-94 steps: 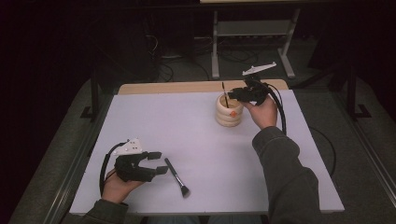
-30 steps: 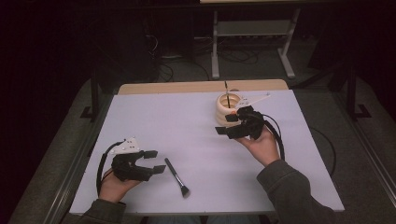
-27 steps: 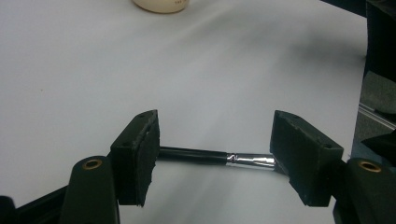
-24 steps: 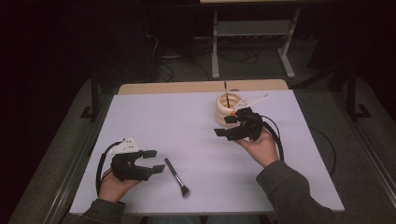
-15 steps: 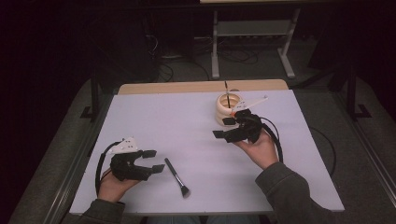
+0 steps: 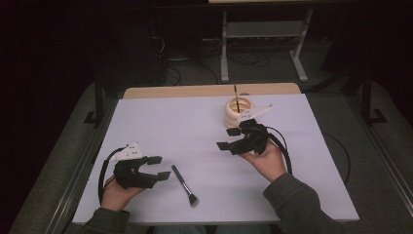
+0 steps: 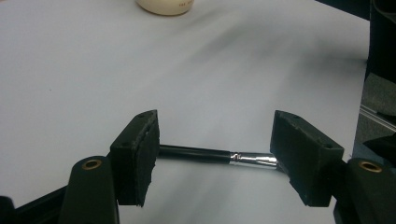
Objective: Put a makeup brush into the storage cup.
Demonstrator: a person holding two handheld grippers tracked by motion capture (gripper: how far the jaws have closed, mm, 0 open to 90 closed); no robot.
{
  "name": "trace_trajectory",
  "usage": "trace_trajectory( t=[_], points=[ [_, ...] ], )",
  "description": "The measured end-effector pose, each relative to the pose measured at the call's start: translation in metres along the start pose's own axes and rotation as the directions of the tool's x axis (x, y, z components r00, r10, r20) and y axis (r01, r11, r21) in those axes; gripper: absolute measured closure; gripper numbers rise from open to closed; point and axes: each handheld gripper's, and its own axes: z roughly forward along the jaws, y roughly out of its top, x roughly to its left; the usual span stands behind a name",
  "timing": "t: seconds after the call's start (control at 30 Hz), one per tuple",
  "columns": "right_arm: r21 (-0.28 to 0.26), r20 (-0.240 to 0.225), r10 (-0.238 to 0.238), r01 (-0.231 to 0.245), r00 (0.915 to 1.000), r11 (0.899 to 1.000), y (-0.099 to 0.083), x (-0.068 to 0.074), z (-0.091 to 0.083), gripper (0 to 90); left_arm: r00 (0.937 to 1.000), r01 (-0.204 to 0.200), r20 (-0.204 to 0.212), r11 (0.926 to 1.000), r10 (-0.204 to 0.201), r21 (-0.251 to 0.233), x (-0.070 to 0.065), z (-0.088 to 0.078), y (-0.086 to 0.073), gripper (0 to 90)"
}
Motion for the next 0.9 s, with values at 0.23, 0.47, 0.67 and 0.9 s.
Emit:
trace_trajectory(
  t=[0.23, 0.47, 0.67, 0.9],
  points=[
    [0.028, -0.022, 0.002, -0.002, 0.9998, 1.000, -0.001, 0.005, 0.006, 32.2, 1.0000, 0.000, 0.000, 1.0000, 0.000, -0.001, 0.000, 0.000, 0.000, 32.5],
    [0.029, -0.033, -0.007, 0.007, 0.9994, 1.000, -0.003, 0.013, 0.006, 32.3, 1.0000, -0.007, 0.001, 1.0000, 0.007, 0.003, -0.002, 0.001, 0.001, 32.4],
    [0.048, -0.041, -0.011, 0.013, 0.9991, 0.999, -0.003, 0.022, 0.008, 32.3, 0.9997, -0.025, -0.002, 0.9996, 0.025, 0.012, -0.003, 0.001, 0.001, 32.4],
    [0.057, -0.061, -0.016, 0.020, 0.9980, 0.998, -0.003, 0.031, 0.012, 32.2, 0.9994, -0.035, -0.001, 0.9992, 0.035, 0.017, -0.004, 0.001, 0.002, 32.3]
  ],
)
